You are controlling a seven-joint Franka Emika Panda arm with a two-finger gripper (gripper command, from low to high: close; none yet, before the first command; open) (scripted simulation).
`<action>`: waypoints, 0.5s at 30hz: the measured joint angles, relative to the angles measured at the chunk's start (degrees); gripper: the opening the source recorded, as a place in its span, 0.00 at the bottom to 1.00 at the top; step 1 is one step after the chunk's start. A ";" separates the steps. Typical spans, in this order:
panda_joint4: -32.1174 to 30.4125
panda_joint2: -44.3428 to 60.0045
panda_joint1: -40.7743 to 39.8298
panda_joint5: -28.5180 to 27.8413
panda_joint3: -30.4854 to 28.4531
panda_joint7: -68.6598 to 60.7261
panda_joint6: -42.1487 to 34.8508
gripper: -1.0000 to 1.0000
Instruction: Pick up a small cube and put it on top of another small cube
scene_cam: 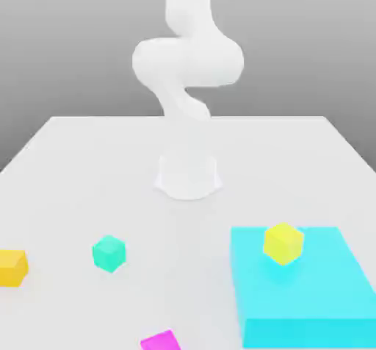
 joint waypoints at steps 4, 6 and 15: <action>-1.32 8.67 -6.08 -2.17 -0.31 8.27 3.38 0.50; -1.96 12.85 -8.90 -3.07 -0.68 12.15 5.01 0.50; -4.82 31.52 -18.86 -5.09 -5.37 28.12 12.36 0.50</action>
